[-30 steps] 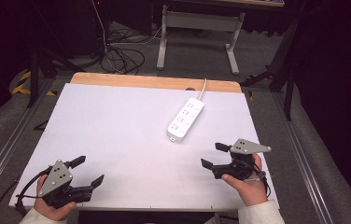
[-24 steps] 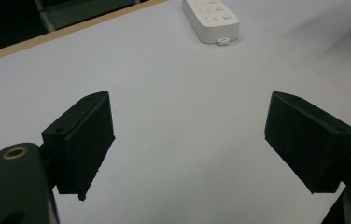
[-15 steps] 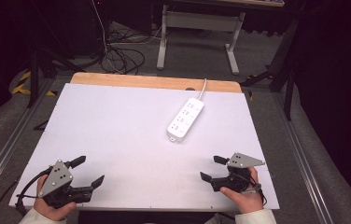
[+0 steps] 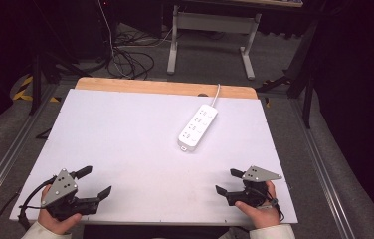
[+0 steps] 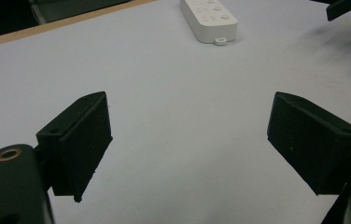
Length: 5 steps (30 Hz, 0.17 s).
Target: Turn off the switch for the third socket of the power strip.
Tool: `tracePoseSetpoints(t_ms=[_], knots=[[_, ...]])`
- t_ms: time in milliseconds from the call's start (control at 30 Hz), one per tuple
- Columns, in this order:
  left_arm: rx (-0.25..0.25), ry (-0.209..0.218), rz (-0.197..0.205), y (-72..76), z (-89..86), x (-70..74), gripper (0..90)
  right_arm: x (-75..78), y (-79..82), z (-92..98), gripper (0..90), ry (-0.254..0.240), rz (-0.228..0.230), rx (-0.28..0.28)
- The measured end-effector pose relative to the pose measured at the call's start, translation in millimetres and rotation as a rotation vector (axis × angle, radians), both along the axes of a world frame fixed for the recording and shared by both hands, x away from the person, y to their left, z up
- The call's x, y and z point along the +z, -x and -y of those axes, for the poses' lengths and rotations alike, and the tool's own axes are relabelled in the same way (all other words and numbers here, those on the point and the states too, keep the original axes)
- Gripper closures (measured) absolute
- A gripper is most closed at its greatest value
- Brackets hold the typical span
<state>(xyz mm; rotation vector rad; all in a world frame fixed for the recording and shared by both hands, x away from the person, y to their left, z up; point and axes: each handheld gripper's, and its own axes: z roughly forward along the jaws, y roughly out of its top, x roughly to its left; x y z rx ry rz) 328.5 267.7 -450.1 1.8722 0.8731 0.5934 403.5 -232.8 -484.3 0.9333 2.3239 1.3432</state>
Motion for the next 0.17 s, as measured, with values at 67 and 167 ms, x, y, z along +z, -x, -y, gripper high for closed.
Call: tracePoseSetpoints(t_ms=[67,167], knots=[[-0.007,-0.007,0.007,-0.2,-0.3,-0.3,14.6,-0.2,0.1,0.2,16.7,0.006,0.015,-0.005],[-0.011,-0.018,0.023,0.7,0.3,0.3,14.9,1.0,0.1,1.4,16.8,0.007,0.036,0.0]])
